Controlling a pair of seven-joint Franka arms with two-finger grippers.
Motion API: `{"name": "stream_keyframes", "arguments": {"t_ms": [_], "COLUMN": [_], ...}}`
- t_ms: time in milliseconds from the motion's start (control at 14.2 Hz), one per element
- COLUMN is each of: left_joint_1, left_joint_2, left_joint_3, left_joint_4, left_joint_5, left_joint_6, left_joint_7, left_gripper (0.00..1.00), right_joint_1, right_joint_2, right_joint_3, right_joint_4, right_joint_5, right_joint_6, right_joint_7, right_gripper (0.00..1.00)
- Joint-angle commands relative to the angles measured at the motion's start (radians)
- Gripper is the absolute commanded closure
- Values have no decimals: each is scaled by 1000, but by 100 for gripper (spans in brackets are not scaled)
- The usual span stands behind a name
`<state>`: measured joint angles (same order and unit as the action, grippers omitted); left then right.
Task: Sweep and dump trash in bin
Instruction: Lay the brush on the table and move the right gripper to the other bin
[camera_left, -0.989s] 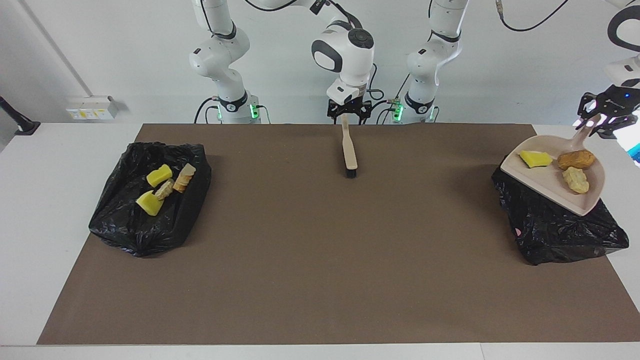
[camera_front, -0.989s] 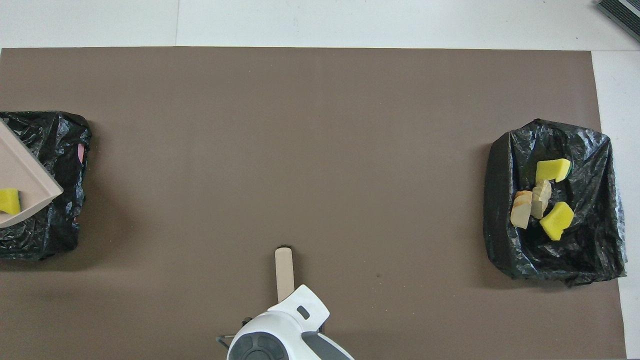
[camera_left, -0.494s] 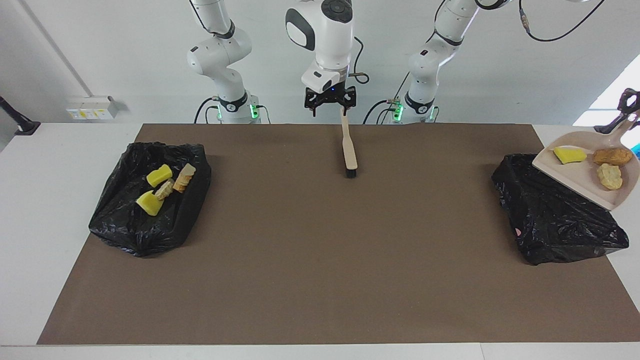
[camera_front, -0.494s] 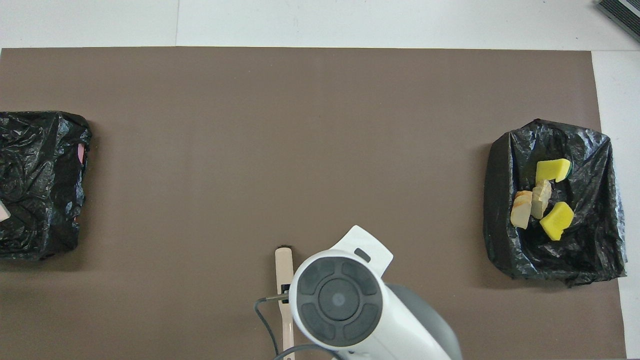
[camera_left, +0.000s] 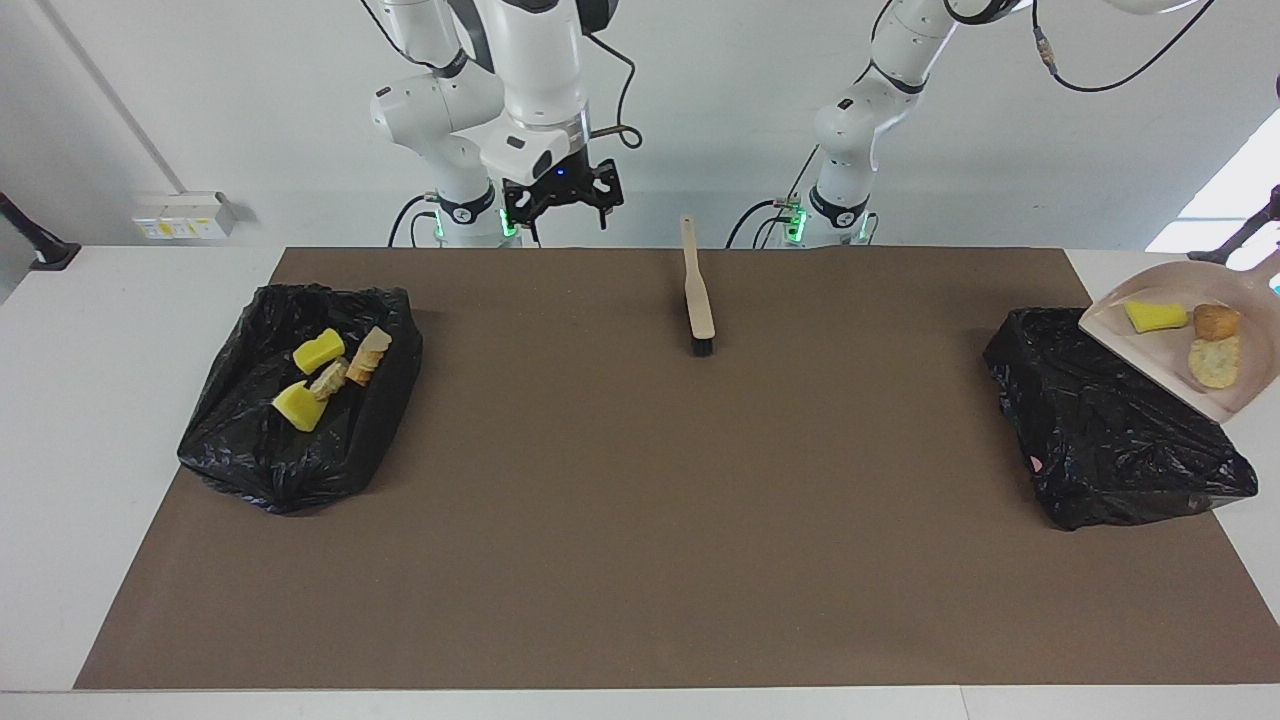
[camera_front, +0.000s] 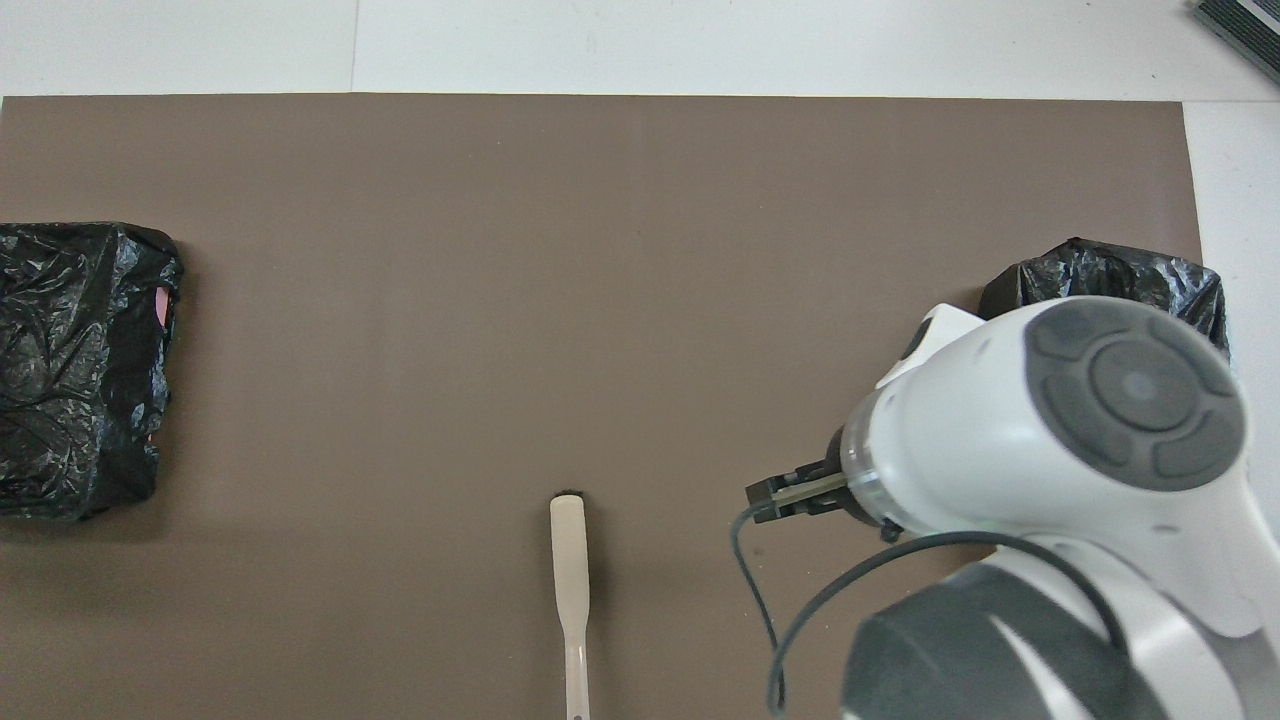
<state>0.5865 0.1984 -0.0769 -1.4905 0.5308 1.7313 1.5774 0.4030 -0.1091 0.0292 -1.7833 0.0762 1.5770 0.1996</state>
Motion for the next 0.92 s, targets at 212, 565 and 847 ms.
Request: {"name": "stream_keyframes", "arguments": {"t_ms": [212,565,847], "left_joint_1": [-83,-175,-277], "left_joint_2": [6,16,44], "left_joint_3": [11,14,16], "left_joint_4": [-7,3,6], "left_joint_5": [159,267,422], "left_joint_6": [21,13,-2], "left_joint_7": [1,1,-60], "left_gripper": [100,100,100], "right_joint_1": [-139,-318,-421], "right_joint_2": [-15,-4,9], "right_joint_3": [-8,-41,-48], "right_joint_4": [56,68,70], "right_joint_5": [-110,-92,-105], "right_joint_6": [-65,-48,4], "right_joint_7": [-219,-324,-319], "right_gripper": [0,0,0]}}
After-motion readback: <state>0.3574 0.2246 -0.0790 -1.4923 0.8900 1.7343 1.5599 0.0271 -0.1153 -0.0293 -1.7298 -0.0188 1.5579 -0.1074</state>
